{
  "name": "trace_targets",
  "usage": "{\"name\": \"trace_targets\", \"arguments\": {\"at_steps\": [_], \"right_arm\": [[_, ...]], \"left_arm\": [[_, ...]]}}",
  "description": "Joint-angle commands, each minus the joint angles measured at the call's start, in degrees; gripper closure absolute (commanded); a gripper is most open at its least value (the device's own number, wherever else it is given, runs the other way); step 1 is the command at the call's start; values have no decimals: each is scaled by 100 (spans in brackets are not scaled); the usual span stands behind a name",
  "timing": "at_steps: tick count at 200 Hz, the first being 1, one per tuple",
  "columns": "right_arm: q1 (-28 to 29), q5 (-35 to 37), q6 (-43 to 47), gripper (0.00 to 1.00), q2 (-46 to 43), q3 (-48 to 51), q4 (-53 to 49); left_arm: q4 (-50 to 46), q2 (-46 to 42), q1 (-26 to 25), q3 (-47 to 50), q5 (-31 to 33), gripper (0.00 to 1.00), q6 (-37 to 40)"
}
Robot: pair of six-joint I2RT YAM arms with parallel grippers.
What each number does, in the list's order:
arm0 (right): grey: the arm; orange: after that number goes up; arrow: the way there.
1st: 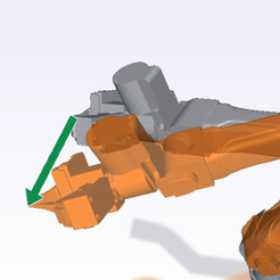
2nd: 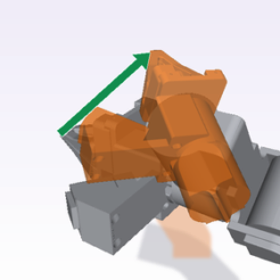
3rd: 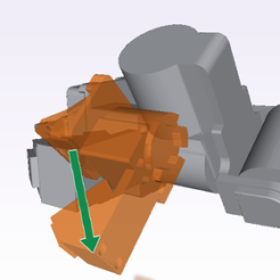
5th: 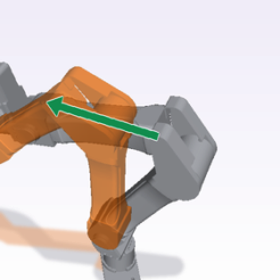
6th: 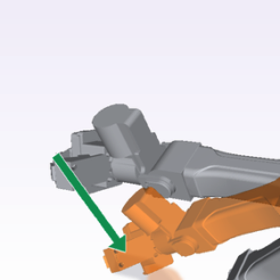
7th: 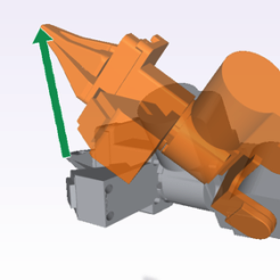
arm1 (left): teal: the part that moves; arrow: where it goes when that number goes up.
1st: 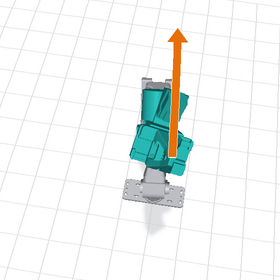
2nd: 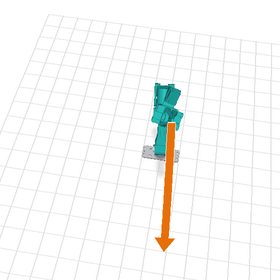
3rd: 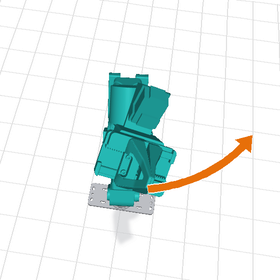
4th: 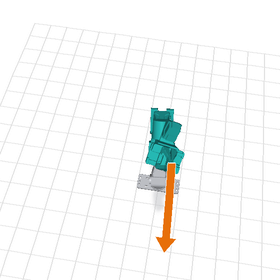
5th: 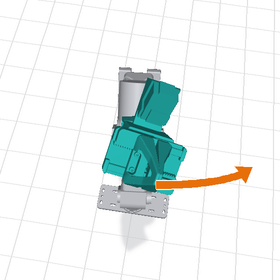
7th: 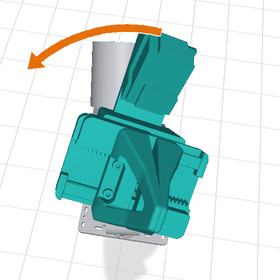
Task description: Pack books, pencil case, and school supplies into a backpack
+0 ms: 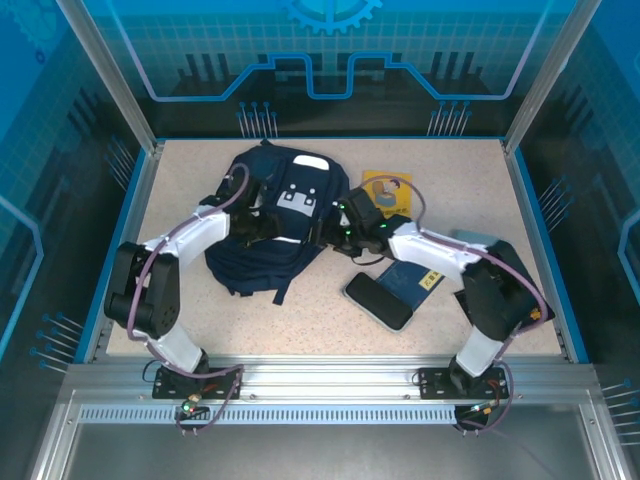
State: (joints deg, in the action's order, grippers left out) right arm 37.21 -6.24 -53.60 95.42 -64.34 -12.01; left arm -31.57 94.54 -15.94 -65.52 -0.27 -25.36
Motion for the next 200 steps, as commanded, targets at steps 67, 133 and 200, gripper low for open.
{"name": "trace_targets", "arguments": {"at_steps": [67, 133, 200], "right_arm": [[-984, 1105, 229, 0, -1511, 1361, -451], [-1173, 792, 43, 0, -1612, 1644, -337], [-1164, 418, -56, 1, -1283, 1547, -154]], "left_arm": [[-1205, 769, -2118, -1211, 2486, 36, 2115], [-1506, 1388, -2168, -1517, 2647, 49, 2462], [-1501, 1910, -2160, -1652, 3199, 57, 2572]]}}
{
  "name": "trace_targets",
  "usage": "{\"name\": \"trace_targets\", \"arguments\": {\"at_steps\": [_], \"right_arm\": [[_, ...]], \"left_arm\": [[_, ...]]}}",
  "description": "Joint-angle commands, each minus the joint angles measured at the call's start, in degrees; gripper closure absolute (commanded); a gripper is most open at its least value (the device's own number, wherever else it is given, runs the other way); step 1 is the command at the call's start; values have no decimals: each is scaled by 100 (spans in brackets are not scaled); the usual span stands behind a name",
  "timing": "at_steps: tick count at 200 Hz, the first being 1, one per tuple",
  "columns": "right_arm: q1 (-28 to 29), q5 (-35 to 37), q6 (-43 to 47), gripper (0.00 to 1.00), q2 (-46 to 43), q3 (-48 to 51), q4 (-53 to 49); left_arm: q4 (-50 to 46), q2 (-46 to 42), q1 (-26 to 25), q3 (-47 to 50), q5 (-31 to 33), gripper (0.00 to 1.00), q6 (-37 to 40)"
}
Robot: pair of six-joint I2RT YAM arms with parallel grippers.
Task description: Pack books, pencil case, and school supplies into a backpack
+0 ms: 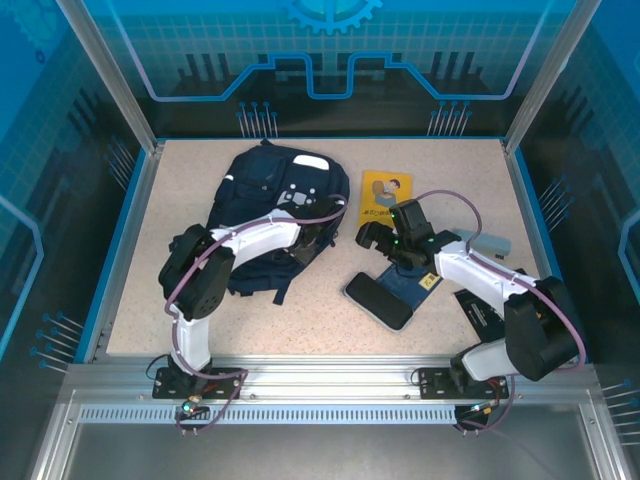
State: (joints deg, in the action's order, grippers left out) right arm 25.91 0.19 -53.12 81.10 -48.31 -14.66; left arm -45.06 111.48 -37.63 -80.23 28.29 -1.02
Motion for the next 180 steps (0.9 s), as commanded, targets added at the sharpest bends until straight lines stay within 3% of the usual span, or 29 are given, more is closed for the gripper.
{"name": "trace_targets", "arguments": {"at_steps": [1, 38, 77, 96, 147, 180], "right_arm": [[-38, -231, -103, 1, 150, -60, 111], [-20, -238, -111, 1, 218, -57, 129], [19, -204, -3, 2, 335, -149, 105], [52, -136, 291, 2, 394, -172, 111], [381, -150, 2070, 15, 747, -821, 411], [388, -805, 2859, 32, 758, -904, 823]], "left_arm": [[-152, 220, 5, -184, 347, 57, 141], [-161, 369, 5, -227, 644, 58, 151], [-54, 221, 0, -223, 1005, 79, 301], [61, -227, -1, -154, 1160, 85, 347], [627, -1806, -5, 185, 1389, 92, 564], [813, -2434, -6, 205, 1526, 94, 629]]}}
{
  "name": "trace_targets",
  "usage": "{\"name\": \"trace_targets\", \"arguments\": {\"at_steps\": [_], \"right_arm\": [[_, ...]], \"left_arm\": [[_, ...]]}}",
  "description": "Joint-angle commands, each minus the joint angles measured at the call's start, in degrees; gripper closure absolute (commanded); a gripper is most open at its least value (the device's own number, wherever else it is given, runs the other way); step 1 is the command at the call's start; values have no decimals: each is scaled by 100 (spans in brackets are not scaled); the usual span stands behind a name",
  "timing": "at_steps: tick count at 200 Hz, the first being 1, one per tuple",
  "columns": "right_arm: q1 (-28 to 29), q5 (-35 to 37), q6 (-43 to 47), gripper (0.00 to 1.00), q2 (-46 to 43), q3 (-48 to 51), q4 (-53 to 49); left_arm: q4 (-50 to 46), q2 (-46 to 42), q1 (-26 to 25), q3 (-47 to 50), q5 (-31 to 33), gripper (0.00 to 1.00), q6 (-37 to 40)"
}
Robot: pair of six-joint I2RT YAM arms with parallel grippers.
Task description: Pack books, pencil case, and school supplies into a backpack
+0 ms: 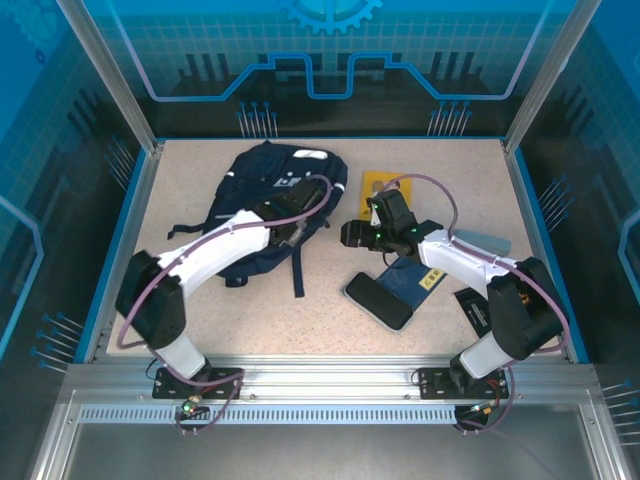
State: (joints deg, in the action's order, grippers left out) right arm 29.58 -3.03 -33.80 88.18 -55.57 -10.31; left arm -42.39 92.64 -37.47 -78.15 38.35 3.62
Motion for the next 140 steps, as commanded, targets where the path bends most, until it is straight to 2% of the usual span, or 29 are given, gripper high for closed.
{"name": "trace_targets", "arguments": {"at_steps": [1, 19, 74, 84, 112, 140], "right_arm": [[21, -512, 941, 33, 50, -184, 402], [13, -956, 1157, 38, 50, -165, 646], [-301, -2257, 1361, 40, 211, -93, 1503], [-371, -2498, 1350, 45, 330, -118, 1697], [-435, -2668, 1210, 50, 640, -174, 2041], [-455, -2906, 945, 51, 807, -122, 2537]], "left_arm": [[547, -561, -22, -1, 514, 94, 166], [583, -781, -19, -36, 489, 94, 178], [620, -1203, -19, -7, 358, 95, 237], [623, -1254, -14, 17, 307, 95, 216], [581, -1297, -14, 44, 227, 95, 72], [564, -1297, -8, 94, 208, 96, 7]]}}
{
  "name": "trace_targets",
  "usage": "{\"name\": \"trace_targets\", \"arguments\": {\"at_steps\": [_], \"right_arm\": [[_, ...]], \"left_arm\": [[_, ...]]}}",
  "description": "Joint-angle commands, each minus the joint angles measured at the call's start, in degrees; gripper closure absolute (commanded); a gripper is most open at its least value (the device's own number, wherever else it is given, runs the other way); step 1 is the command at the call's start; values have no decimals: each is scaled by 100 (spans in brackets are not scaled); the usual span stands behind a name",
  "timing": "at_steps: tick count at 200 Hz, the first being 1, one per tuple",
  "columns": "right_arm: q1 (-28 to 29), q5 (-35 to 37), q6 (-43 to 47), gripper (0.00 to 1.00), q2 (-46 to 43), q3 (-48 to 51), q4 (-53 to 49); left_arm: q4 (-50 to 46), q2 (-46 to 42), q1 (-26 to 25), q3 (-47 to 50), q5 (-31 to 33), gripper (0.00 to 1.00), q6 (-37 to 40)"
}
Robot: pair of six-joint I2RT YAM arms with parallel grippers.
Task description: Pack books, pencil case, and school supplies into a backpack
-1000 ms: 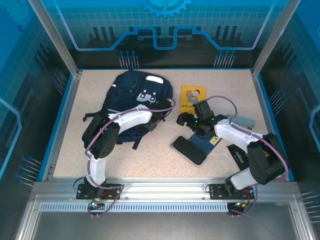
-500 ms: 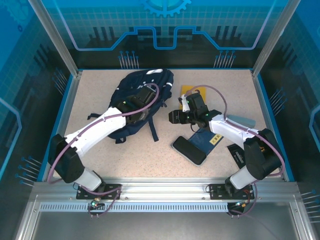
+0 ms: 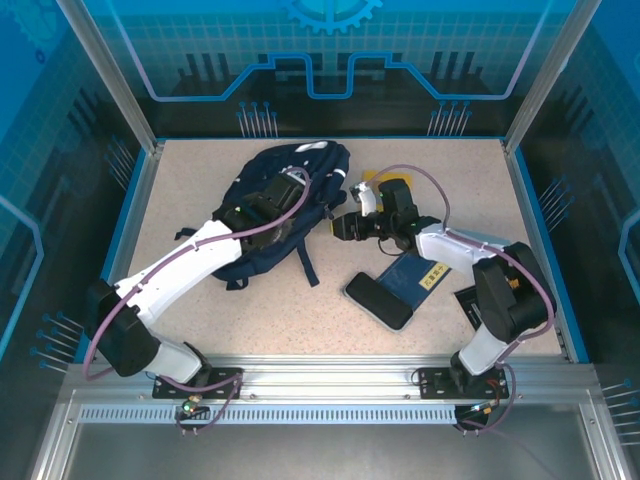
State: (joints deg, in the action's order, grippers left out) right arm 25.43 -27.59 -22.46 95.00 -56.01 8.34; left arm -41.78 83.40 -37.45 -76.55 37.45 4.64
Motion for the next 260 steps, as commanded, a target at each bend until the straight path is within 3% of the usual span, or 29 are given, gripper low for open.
{"name": "trace_targets", "arguments": {"at_steps": [1, 28, 53, 117, 190, 260], "right_arm": [[-39, -449, -198, 51, 129, -82, 675], [-56, -480, -237, 53, 141, -96, 854], [-66, -511, -163, 65, 170, -222, 743], [-65, -351, -108, 66, 329, -341, 377], [-44, -282, -22, 100, 178, -294, 85], [501, 838, 788, 100, -518, 237, -465]], "left_arm": [[508, -370, -13, -68, 298, 96, -95], [422, -359, -19, -78, 298, 96, -149], [418, -366, -18, -57, 280, 96, -175], [428, -394, -21, -67, 245, 96, -209], [412, -343, -10, -76, 224, 98, -362], [244, 246, 24, -409, 40, 98, -1618]]}}
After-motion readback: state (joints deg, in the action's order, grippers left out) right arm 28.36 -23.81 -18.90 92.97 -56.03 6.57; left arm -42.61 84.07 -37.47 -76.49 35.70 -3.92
